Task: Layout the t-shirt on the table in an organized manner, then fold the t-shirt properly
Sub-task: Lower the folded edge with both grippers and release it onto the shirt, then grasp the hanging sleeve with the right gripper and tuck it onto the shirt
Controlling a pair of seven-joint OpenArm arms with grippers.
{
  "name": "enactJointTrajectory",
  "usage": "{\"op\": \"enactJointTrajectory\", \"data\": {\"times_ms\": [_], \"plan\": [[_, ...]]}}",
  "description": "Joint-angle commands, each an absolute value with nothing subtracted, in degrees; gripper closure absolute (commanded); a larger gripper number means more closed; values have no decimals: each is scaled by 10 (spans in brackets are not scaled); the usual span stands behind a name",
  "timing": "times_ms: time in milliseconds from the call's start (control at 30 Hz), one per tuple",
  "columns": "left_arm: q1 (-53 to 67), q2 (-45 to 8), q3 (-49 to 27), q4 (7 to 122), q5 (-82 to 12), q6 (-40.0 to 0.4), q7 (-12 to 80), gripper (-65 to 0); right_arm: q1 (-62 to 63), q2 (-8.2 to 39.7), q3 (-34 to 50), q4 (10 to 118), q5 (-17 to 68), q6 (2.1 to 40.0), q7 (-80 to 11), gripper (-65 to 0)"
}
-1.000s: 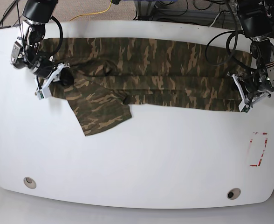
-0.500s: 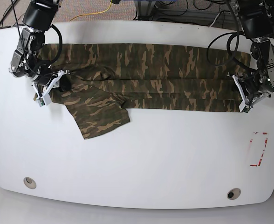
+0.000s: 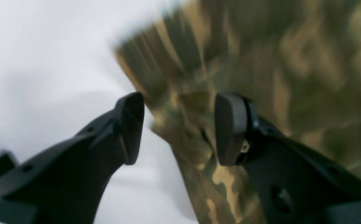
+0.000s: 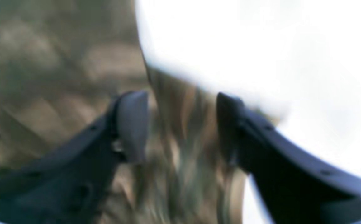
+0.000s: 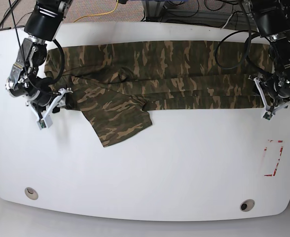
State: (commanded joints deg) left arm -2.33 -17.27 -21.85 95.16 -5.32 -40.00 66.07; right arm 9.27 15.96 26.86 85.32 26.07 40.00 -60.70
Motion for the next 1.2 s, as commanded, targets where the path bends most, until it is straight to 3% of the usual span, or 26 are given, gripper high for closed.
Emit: {"op": "enactJointTrajectory", "data": {"times_ms": [100, 500, 633, 1200], "plan": [[-25, -172, -218, 967, -53, -400, 673, -346, 126, 153, 268, 807, 259, 400, -599, -549], [-36, -171, -218, 1004, -53, -400, 678, -346, 230, 138, 261, 593, 258, 400, -540, -523], [-36, -171, -218, 1010, -53, -400, 678, -346, 247, 138, 217, 545, 259, 400, -521, -523], [-36, -171, -219, 1010, -53, -400, 677, -346, 240, 76, 124, 538, 261, 400, -513, -523]]}}
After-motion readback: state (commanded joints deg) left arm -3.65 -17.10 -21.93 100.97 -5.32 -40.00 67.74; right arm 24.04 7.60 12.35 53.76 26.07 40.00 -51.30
